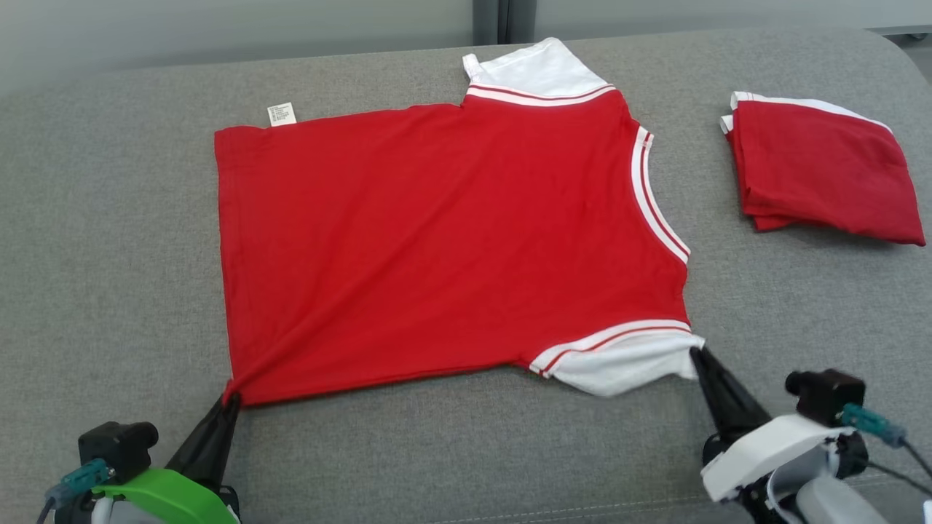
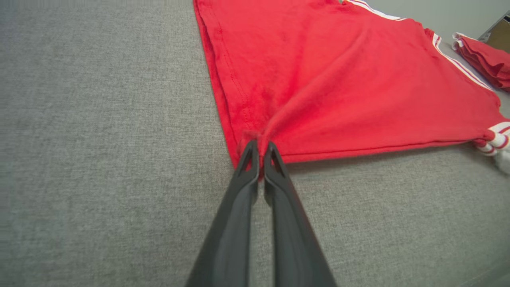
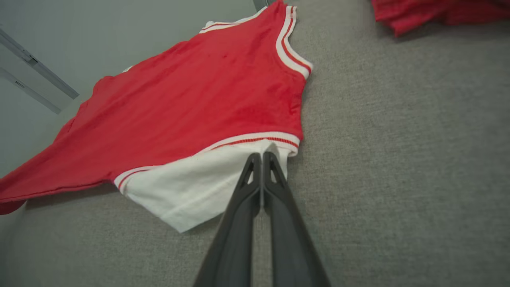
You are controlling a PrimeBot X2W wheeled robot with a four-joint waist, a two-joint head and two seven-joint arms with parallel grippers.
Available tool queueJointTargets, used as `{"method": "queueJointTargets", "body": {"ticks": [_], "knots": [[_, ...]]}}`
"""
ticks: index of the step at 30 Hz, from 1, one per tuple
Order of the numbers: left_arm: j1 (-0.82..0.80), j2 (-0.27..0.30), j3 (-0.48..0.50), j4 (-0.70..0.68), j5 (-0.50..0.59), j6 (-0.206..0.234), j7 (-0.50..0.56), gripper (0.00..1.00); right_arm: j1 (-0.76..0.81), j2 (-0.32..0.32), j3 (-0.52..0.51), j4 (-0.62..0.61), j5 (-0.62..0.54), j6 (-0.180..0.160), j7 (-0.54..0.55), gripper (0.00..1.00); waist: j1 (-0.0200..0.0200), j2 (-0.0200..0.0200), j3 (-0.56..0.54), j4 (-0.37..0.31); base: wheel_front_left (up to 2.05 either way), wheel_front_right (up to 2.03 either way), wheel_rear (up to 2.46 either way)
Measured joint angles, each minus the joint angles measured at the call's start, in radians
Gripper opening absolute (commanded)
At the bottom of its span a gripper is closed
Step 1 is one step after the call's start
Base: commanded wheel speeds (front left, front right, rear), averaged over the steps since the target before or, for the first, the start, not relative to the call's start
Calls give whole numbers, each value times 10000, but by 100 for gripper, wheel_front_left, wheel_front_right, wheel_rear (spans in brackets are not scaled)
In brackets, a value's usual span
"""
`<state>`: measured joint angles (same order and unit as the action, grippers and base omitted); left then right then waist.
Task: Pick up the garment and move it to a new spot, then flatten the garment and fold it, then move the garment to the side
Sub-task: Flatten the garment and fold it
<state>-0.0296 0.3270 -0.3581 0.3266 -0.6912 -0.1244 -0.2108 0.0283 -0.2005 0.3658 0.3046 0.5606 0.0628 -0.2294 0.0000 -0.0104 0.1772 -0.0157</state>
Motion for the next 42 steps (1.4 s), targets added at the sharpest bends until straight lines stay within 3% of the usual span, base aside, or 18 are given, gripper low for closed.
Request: {"method": "queueJointTargets", "body": {"ticks": [7,13,18,25,31,42], "knots": [[-16,811,-357,-1060,-15,0,993,0,-337,-1060,-644,-1634,293,184,138,0,0,0,4,-111,0,0,0],[-481,1137,-713,-2002,-541,0,2063,0,-887,-1367,-867,-2763,813,305,790,0,0,0,337,-102,0,0,0],[-1025,1891,-658,-2525,-825,0,2986,0,-1709,-1793,-897,-3273,945,332,1595,0,0,0,790,-88,0,0,0],[-2126,2796,-717,-3421,-1396,0,4621,0,-2702,-2138,-673,-3405,1030,339,2844,0,0,0,1559,-55,0,0,0],[-3374,3225,-566,-3653,-1954,0,5724,0,-3911,-2220,-587,-3216,1099,341,3682,0,0,0,2260,70,0,0,0],[-4375,3202,-596,-3321,-2585,0,6828,0,-4883,-2111,-247,-2800,1095,341,4537,0,1,0,2537,4,0,0,0]]}}
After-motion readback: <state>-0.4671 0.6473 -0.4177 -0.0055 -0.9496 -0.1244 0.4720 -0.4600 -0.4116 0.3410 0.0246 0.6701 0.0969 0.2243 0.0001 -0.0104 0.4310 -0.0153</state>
